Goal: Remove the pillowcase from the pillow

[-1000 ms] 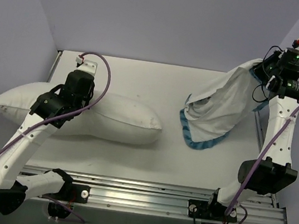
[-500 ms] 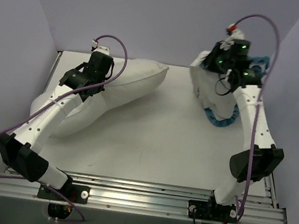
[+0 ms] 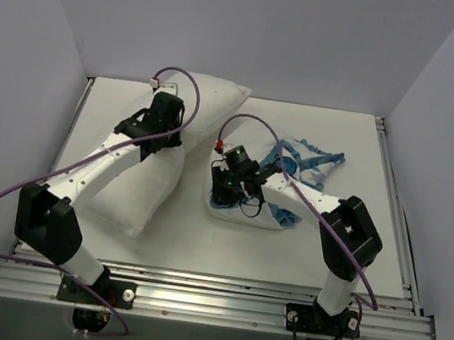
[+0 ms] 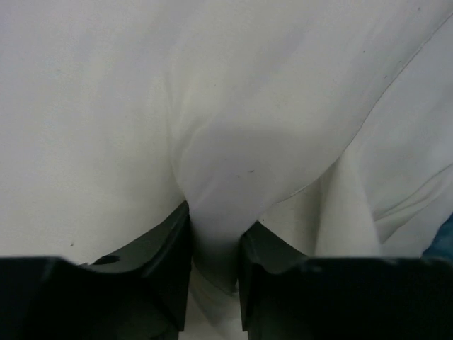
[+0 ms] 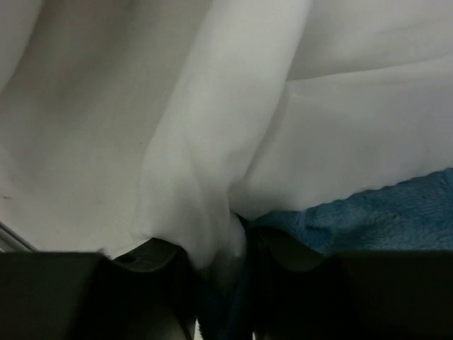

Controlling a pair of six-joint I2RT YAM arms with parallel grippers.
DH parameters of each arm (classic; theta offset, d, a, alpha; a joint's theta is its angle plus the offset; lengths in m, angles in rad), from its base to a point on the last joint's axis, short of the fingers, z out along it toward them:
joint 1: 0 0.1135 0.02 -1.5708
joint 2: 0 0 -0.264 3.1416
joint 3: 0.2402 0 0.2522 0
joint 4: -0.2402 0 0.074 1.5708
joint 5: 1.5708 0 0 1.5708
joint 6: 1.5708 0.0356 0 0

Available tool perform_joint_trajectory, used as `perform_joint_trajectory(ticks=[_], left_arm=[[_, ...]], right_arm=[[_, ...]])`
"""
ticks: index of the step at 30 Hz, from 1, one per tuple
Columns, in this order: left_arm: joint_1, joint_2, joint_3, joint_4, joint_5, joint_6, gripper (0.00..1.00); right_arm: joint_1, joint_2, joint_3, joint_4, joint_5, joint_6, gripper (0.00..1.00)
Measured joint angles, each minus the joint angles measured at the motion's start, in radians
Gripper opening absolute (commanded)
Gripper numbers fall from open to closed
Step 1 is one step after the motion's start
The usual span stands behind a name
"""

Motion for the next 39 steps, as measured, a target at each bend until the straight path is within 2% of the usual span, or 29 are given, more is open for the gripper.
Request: perform_joint_trajectory(ticks=[1,2,3,4,6,7,9,10,13,16,22,27,39], left_arm=[[0.000,-0.003,-0.004,0.004,0.009,-0.009,0.43],[0.000,-0.013,-0.007,0.006,0.020,-0.016,0.54],[0.000,-0.026,-0.010,0.006,0.027,-0.019,0.60],[0.000,-0.043,-0.012,0.005,0.033,-0.022,0.66],[0.000,-0.094,-0.012,0.005,0.040,-0.027,0.80],[0.001,-0.126,-0.012,0.004,0.043,-0.029,0.83],[0.002,-0.202,-0.012,0.002,0.046,-0.033,0.92],[0.002,-0.244,-0.012,-0.001,0.047,-0.033,0.93],[0.003,-0.363,-0.001,-0.028,0.047,-0.031,1.00],[0.003,-0.441,0.033,-0.080,0.047,-0.020,0.94],[0.003,-0.541,0.124,-0.233,0.037,0.037,0.94],[0.003,-0.637,0.208,-0.354,0.002,0.084,0.94],[0.003,-1.022,0.254,-0.539,-0.257,0.108,0.94]], right_arm=[[0.029,0.000,0.000,0.007,0.003,0.001,0.34],[0.057,-0.001,0.000,0.013,0.008,0.003,0.37],[0.087,-0.002,0.000,0.014,0.013,0.005,0.41],[0.110,-0.005,0.000,0.010,0.021,0.006,0.53],[0.153,-0.029,0.000,-0.010,0.052,0.014,0.64],[0.166,-0.050,0.000,-0.024,0.071,0.016,0.73],[0.175,-0.117,0.000,-0.054,0.119,0.018,0.80],[0.172,-0.160,0.001,-0.070,0.149,0.019,0.86],[0.148,-0.299,0.035,-0.132,0.260,0.018,0.96],[0.109,-0.406,0.087,-0.182,0.368,0.016,0.99],[0.008,-0.587,0.123,-0.290,0.583,0.016,1.00],[-0.002,-0.763,0.142,-0.381,0.744,0.020,1.00],[-0.001,-1.229,0.167,-0.531,0.996,0.027,1.00]])
